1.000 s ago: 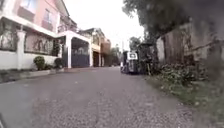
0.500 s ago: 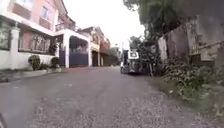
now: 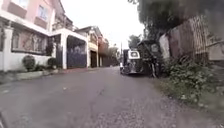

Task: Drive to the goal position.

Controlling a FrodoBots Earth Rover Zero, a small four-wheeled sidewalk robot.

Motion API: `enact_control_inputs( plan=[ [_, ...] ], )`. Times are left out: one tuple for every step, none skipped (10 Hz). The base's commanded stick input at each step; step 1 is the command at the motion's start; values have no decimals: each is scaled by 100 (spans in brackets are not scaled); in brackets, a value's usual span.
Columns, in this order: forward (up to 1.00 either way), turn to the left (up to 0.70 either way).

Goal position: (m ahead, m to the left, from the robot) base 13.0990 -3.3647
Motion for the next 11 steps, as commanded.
enact_control_inputs(
  plan=[
    [70, 0],
    [70, 0],
    [70, 0],
    [70, 0],
    [70, 0],
    [70, 0],
    [70, 0],
    [70, 0],
    [70, 0],
    [70, 0],
    [70, 17]
  ],
)
